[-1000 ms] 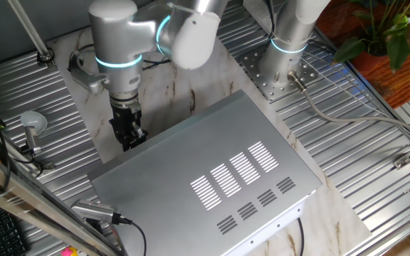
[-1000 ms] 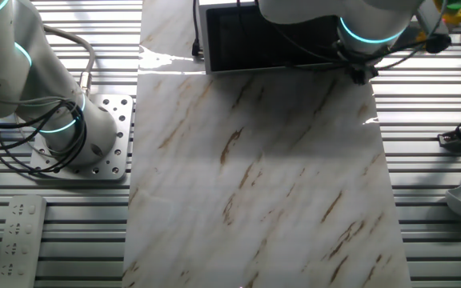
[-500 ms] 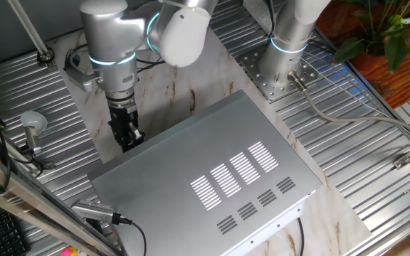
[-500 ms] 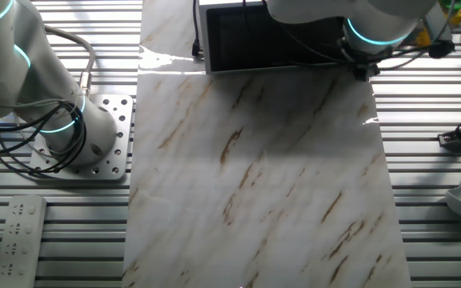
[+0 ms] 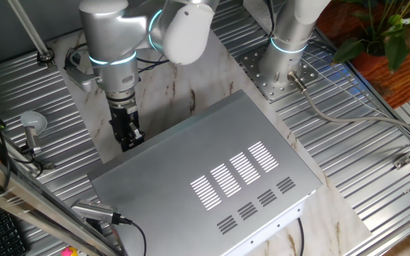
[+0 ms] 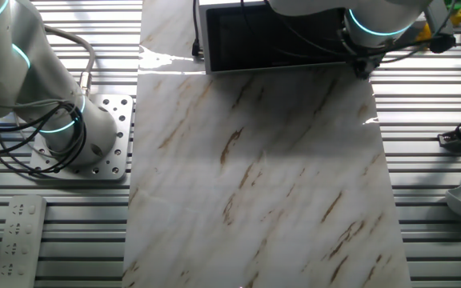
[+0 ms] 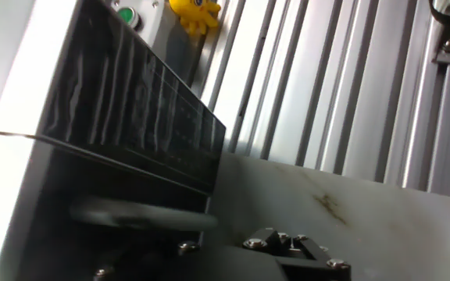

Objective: Open the microwave door

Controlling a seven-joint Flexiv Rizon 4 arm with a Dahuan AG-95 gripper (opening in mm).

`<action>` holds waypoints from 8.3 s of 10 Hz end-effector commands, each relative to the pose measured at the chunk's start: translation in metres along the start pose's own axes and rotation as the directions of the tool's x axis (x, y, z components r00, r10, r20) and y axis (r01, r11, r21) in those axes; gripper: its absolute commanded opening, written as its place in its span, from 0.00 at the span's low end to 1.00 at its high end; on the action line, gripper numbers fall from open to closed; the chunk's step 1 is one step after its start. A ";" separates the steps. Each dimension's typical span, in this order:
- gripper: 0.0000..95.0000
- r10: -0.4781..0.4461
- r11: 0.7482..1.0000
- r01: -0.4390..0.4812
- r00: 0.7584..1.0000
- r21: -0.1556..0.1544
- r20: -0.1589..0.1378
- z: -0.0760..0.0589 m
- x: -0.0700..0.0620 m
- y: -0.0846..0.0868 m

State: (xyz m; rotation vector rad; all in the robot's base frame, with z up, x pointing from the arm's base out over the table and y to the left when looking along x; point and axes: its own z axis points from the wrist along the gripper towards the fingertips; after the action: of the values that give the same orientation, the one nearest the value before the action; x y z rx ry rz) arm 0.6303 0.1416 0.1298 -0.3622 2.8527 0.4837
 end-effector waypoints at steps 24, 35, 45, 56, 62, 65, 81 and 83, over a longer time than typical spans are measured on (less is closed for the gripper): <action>0.60 -0.030 0.999 0.031 0.999 0.026 -0.032 0.005 -0.001 -0.012; 0.40 -0.043 0.998 0.044 0.998 0.036 -0.038 0.008 -0.005 -0.011; 0.60 -0.076 0.990 0.083 0.995 0.112 -0.071 0.012 -0.008 -0.008; 0.60 -0.056 0.997 0.059 0.997 0.053 -0.057 0.017 -0.004 -0.019; 0.60 -0.060 0.995 0.065 0.996 0.073 -0.067 0.019 -0.010 -0.007; 0.40 -0.060 0.995 0.066 0.996 0.079 -0.068 0.012 0.003 -0.029; 0.40 -0.098 0.982 0.104 0.994 0.160 -0.044 0.020 -0.014 0.002; 0.40 -0.097 0.981 0.104 0.994 0.164 -0.050 0.020 -0.014 0.002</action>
State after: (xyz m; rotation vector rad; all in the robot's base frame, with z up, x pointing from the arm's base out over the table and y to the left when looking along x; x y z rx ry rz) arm 0.6447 0.1500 0.1158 -0.4954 2.8672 0.1953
